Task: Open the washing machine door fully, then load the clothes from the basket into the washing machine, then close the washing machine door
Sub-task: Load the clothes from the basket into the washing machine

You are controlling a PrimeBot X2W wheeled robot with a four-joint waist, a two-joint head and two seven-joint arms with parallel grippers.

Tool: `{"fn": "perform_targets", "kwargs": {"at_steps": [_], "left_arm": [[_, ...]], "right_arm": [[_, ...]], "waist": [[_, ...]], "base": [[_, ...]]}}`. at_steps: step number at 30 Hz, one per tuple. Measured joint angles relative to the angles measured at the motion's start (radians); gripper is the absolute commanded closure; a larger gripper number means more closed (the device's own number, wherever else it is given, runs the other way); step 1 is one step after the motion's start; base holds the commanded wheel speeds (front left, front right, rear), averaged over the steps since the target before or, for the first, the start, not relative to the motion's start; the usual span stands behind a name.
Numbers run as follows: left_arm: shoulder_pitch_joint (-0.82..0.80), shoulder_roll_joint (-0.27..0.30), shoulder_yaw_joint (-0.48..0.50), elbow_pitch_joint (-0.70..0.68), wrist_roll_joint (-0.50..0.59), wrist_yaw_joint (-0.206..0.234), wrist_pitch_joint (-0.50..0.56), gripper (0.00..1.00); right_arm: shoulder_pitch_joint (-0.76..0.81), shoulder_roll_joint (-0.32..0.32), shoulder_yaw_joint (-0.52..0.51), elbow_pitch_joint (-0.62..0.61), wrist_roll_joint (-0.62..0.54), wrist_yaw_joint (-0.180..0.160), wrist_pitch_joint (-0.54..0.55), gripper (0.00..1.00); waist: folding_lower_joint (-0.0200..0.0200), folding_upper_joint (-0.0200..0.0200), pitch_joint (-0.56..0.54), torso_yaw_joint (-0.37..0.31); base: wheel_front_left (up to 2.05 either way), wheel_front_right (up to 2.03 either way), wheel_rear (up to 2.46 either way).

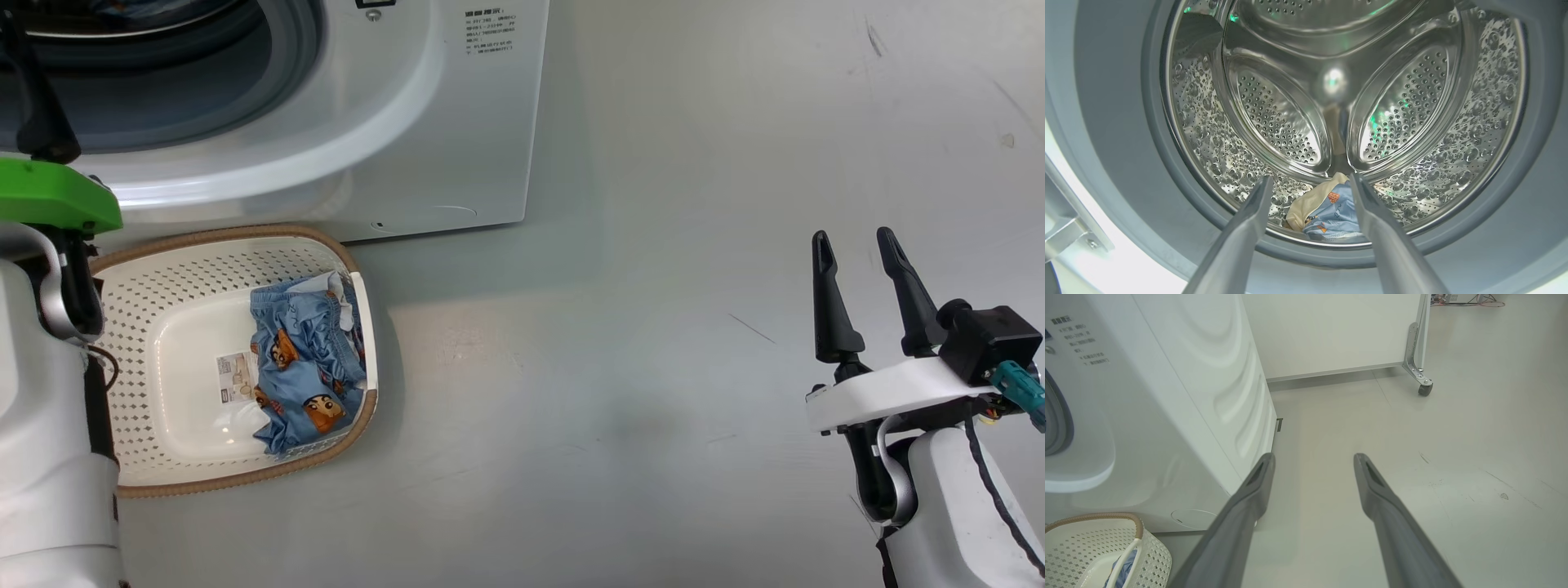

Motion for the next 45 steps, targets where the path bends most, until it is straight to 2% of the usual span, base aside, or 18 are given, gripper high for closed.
{"fn": "perform_targets", "kwargs": {"at_steps": [26, 45], "left_arm": [[0.351, -0.082, 0.008, -0.182, 0.02, -0.016, 0.0, 0.0], [0.634, -0.094, 0.023, -0.269, 0.039, -0.016, 0.0, 0.0]], "right_arm": [[0.069, 0.0, 0.01, 0.016, -0.008, 0.0, 0.0, 0.0], [0.156, -0.007, 0.015, 0.041, -0.022, 0.0, 0.0, 0.0]], "waist": [[0.0, 0.0, -0.168, 0.03], [-0.0001, 0.0, -0.338, 0.031]], "base": [[0.0, 0.0, 0.0], [0.0, 0.0, 0.0]]}}
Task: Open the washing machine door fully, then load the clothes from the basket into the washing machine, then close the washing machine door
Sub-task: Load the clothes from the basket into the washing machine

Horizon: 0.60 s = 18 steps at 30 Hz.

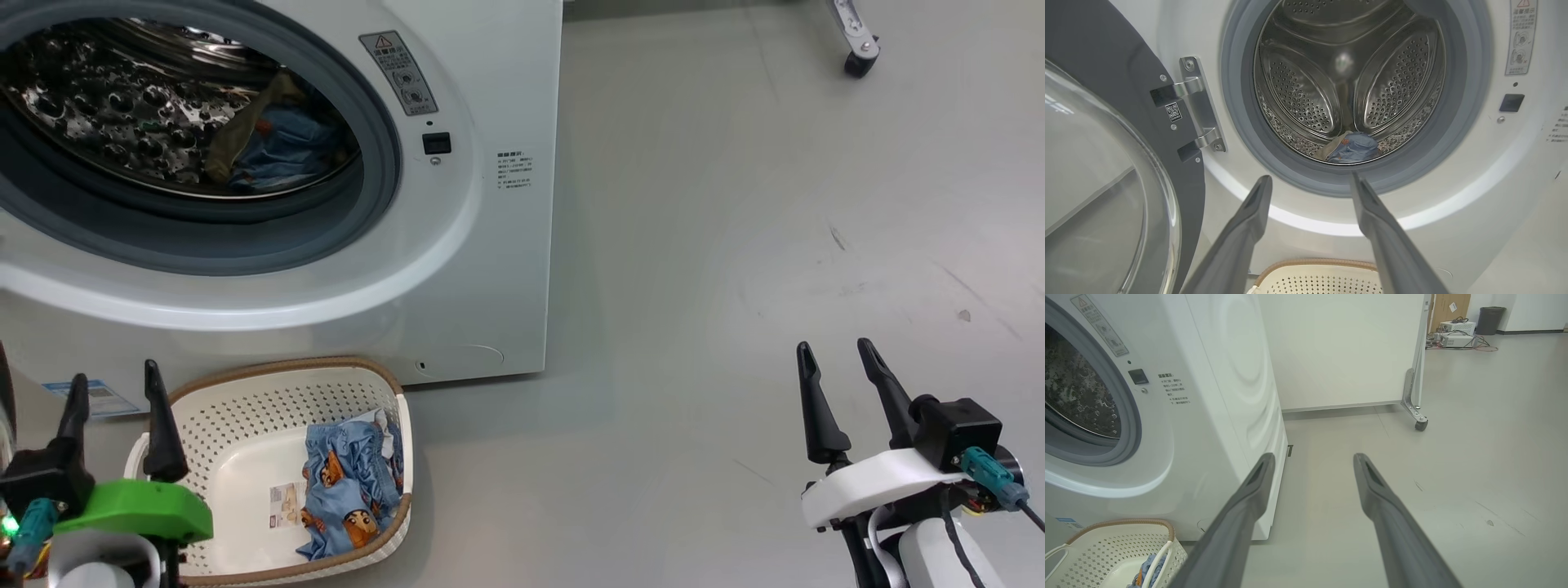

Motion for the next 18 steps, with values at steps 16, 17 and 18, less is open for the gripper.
{"fn": "perform_targets", "kwargs": {"at_steps": [16, 17, 18], "left_arm": [[0.185, -0.004, -0.054, -0.031, 0.032, 0.0, 0.0, 0.0], [0.189, -0.004, -0.054, -0.032, 0.032, 0.0, 0.0, 0.0], [0.192, -0.004, -0.056, -0.034, 0.032, 0.0, 0.0, 0.0]], "right_arm": [[0.067, -0.004, -0.002, -0.018, -0.015, 0.0, 0.0, 0.0], [0.067, -0.004, -0.003, -0.021, -0.015, 0.0, 0.0, 0.0], [0.067, -0.004, -0.004, -0.025, -0.015, 0.0, 0.0, 0.0]], "waist": [[0.0, 0.0, -0.127, -0.01], [0.0, 0.0, -0.128, -0.01], [0.0, 0.0, -0.129, -0.01]], "base": [[0.0, 0.0, 0.0], [0.0, 0.0, 0.0], [0.0, 0.0, 0.0]]}}
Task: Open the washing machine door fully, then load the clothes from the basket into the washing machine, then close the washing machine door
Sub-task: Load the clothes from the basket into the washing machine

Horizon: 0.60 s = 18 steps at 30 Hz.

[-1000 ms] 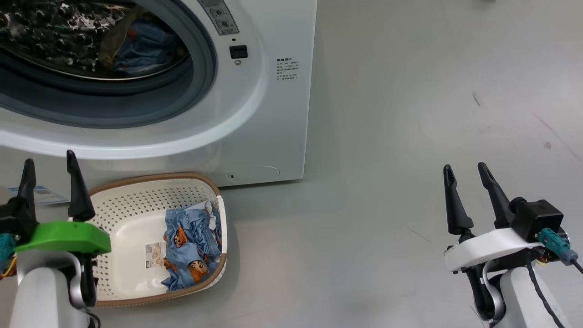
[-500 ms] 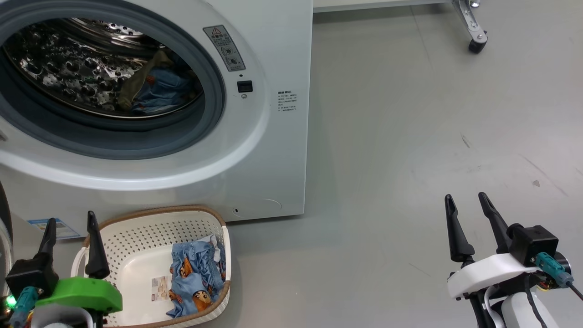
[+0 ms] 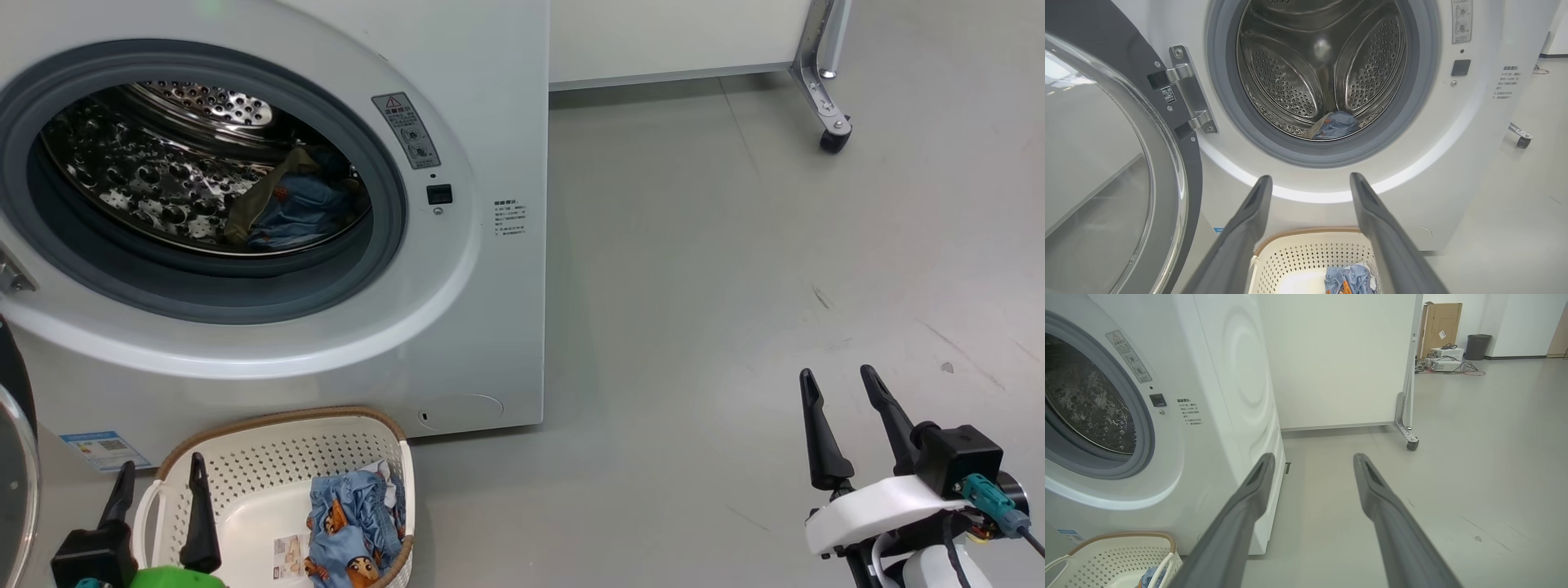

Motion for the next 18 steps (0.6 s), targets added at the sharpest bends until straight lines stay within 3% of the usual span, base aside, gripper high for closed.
{"fn": "perform_targets", "kwargs": {"at_steps": [18], "left_arm": [[0.034, 0.0, -0.033, -0.04, -0.016, 0.0, 0.0, 0.0]], "right_arm": [[0.021, 0.0, -0.013, -0.03, -0.006, 0.0, 0.0, 0.0]], "waist": [[0.0, 0.0, 0.008, 0.011]], "base": [[0.0, 0.0, 0.0]]}}
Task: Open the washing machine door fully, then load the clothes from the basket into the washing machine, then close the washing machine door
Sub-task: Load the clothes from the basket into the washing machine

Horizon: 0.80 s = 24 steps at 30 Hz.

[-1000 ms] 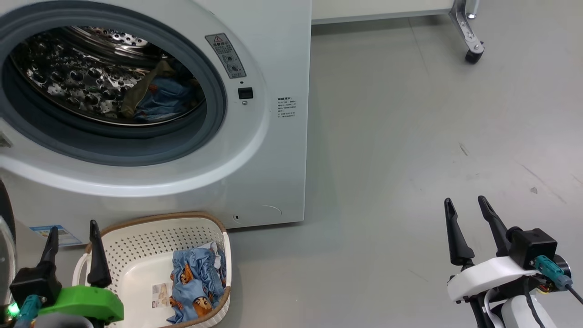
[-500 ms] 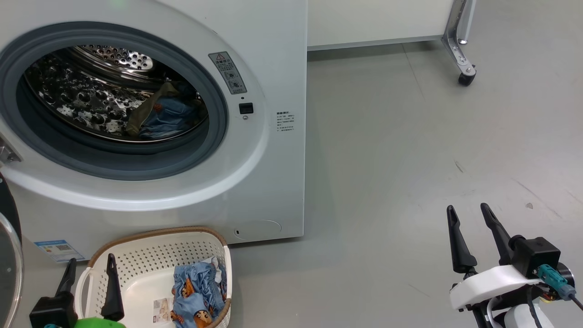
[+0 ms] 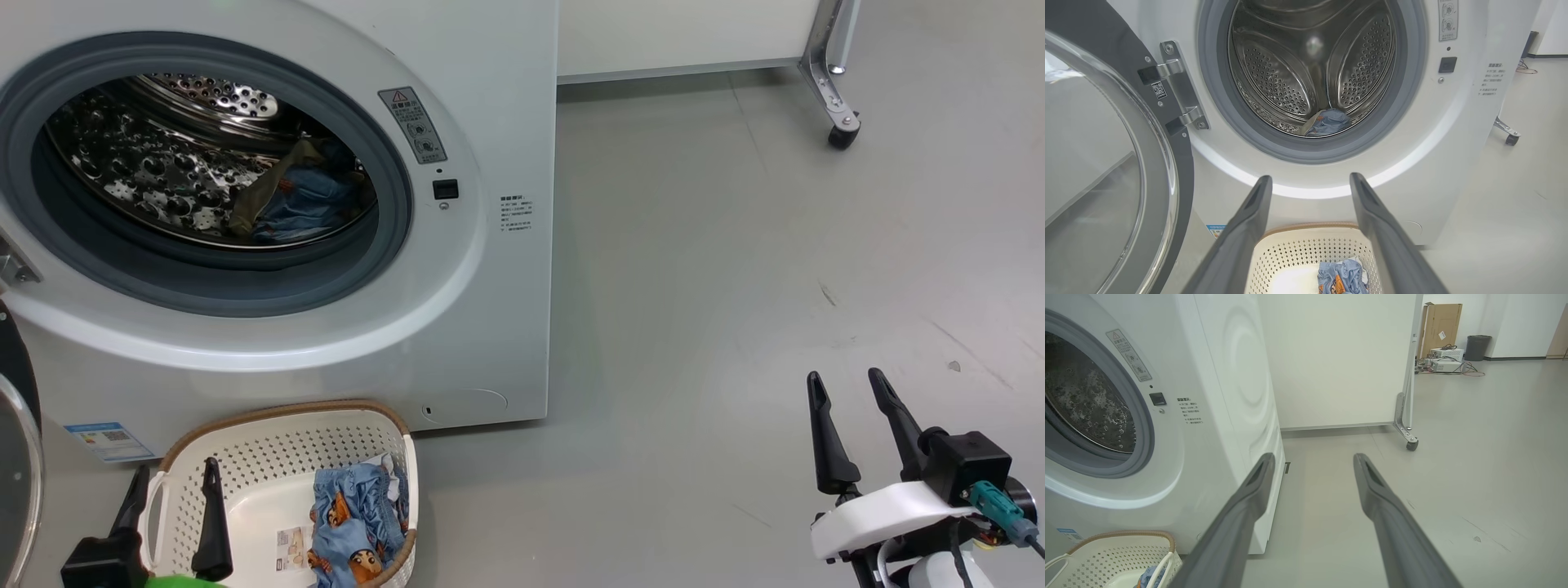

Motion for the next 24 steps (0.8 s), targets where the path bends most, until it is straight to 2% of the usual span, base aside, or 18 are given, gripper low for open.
{"fn": "perform_targets", "kwargs": {"at_steps": [12, 24], "left_arm": [[-0.001, 0.0, -0.031, -0.018, -0.038, 0.002, 0.0, 0.0], [-0.062, 0.0, -0.076, -0.01, -0.078, 0.002, 0.0, 0.0]], "right_arm": [[0.002, 0.0, -0.012, -0.026, 0.0, 0.0, 0.0, 0.0], [0.001, 0.002, -0.007, -0.042, 0.0, 0.0, 0.0, 0.0]], "waist": [[0.0, 0.0, 0.064, 0.006], [0.0, 0.0, 0.205, 0.007]], "base": [[0.0, 0.0, 0.0], [0.0, 0.0, 0.0]]}}
